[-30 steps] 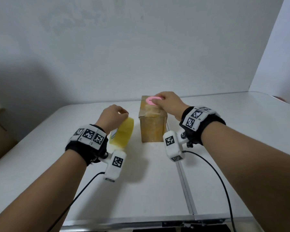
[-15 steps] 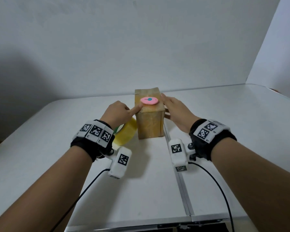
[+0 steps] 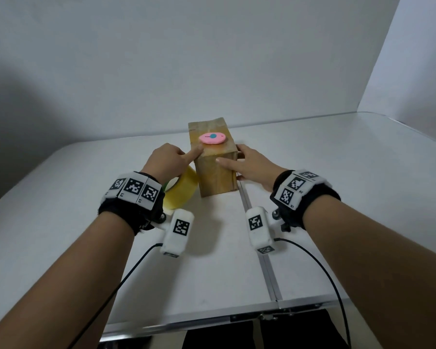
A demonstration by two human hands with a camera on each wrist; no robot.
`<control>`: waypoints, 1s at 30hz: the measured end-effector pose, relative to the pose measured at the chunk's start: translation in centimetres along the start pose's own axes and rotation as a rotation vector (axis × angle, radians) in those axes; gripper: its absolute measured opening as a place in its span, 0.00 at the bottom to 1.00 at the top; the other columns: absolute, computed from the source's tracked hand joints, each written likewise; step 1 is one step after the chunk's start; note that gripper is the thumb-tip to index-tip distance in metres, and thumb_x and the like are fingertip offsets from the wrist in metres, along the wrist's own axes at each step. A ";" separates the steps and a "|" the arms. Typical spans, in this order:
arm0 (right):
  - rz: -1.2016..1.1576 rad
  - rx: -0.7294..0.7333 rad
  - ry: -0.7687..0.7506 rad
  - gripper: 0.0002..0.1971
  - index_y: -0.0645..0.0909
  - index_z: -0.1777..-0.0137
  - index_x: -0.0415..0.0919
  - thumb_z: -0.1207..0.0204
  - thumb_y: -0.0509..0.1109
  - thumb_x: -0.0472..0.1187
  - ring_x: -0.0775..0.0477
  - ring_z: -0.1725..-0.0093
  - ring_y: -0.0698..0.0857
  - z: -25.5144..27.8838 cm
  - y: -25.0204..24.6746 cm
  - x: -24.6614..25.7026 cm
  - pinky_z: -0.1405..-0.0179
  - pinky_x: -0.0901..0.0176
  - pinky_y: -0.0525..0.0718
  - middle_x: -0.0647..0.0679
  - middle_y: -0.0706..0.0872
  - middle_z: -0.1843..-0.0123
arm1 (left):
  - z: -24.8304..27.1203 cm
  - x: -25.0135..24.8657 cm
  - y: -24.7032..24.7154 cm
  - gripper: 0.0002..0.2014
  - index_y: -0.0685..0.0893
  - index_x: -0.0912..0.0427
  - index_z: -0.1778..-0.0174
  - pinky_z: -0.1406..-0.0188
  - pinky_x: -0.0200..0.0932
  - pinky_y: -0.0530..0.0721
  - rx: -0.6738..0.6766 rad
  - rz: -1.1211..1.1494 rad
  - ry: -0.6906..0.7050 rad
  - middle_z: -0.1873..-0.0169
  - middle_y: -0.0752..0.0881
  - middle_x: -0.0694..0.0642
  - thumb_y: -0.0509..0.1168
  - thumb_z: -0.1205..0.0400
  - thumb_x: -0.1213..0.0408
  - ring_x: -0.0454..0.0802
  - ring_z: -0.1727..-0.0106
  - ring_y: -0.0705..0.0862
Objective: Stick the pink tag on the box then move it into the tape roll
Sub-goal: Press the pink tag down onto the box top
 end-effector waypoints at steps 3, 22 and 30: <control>0.026 -0.012 -0.006 0.43 0.71 0.24 0.47 0.39 0.78 0.61 0.46 0.33 0.84 0.0 0.1 -0.3 0.33 0.44 0.84 0.50 0.82 0.31 | -0.3 0.1 0.1 0.42 0.88 0.71 0.52 0.71 0.39 0.71 -0.001 -0.007 -0.005 0.67 0.84 0.61 0.51 0.21 0.30 0.47 0.71 0.76; 0.207 -0.165 -0.011 0.47 0.71 0.28 0.43 0.44 0.79 0.67 0.48 0.35 0.84 0.0 0.8 1.0 0.36 0.48 0.85 0.49 0.84 0.34 | -0.6 -0.2 0.1 0.33 0.80 0.62 0.60 0.72 0.37 0.68 0.011 -0.057 0.014 0.63 0.83 0.61 0.50 0.20 0.32 0.47 0.71 0.74; 0.204 -0.183 -0.035 0.44 0.71 0.31 0.40 0.43 0.82 0.60 0.45 0.35 0.83 0.0 0.9 0.7 0.38 0.45 0.86 0.45 0.83 0.34 | -0.6 0.0 0.3 0.33 0.80 0.62 0.62 0.72 0.40 0.70 0.012 -0.026 0.012 0.66 0.82 0.62 0.51 0.20 0.31 0.48 0.72 0.75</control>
Point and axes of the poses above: each hand's wrist, its own z-axis away from the middle knuckle, its own y-axis out of the palm, x = y × z, the point moved 6 cm from there along -z, towards the middle knuckle
